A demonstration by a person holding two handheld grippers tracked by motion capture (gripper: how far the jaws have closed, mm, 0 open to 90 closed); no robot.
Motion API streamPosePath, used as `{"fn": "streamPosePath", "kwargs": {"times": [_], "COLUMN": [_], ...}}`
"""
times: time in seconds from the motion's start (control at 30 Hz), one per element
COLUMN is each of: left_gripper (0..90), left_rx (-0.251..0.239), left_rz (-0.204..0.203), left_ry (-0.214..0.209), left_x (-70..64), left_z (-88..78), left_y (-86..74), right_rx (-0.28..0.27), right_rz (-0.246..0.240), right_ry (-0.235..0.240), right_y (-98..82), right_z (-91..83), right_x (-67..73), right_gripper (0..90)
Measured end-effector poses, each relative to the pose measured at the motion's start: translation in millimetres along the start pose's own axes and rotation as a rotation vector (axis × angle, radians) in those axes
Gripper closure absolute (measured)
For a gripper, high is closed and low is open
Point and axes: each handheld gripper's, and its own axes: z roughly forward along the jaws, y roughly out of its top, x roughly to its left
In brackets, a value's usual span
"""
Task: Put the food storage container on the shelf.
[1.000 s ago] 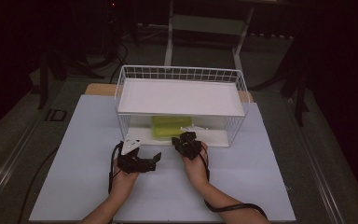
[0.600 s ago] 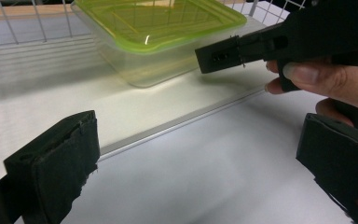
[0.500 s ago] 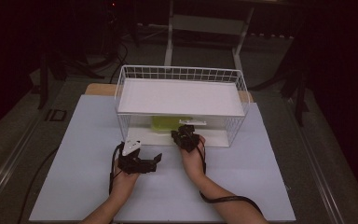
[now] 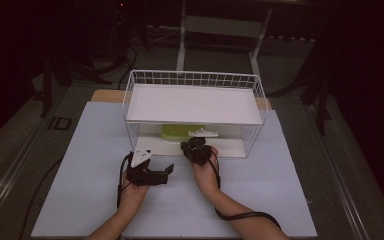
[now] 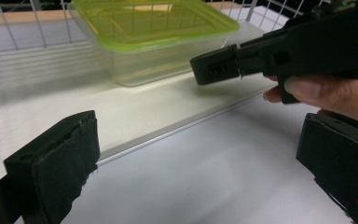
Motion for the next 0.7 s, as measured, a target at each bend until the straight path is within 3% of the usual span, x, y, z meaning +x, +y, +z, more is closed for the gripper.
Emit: {"fn": "streamPosePath", "kwargs": {"times": [0.23, 0.47, 0.57, 0.6, 0.63, 0.7], "left_gripper": [0.0, 0.0, 0.0, 0.0, 0.0, 0.0], "left_rx": [-0.041, -0.106, -0.109, -0.109, -0.100, -0.097], "left_rz": [0.010, 0.053, 0.070, 0.070, 0.077, 0.083], "left_ry": [-0.094, -0.159, -0.176, -0.176, -0.173, -0.187], "left_x": [-2.4, -6.1, -7.6, -7.6, -8.4, -9.6], "left_z": [-2.8, -8.6, -9.7, -9.7, -9.8, -10.5], "left_y": [3.3, 17.8, 22.2, 22.2, 22.5, 22.5], "right_rx": [-0.012, -0.063, -0.094, -0.094, -0.094, -0.092], "right_rz": [-0.025, -0.052, -0.058, -0.058, -0.058, -0.070], "right_ry": [0.025, 0.014, 0.027, 0.027, 0.066, 0.082], "right_y": [-2.6, -3.5, -4.2, -4.2, -4.3, -4.9], "right_z": [-18.6, -44.4, -55.0, -55.0, -60.0, -63.9], "right_x": [6.9, 0.9, -4.5, -4.5, -7.8, -9.1], "right_gripper": [77.1, 53.5, 38.2, 38.2, 28.3, 24.0]}}
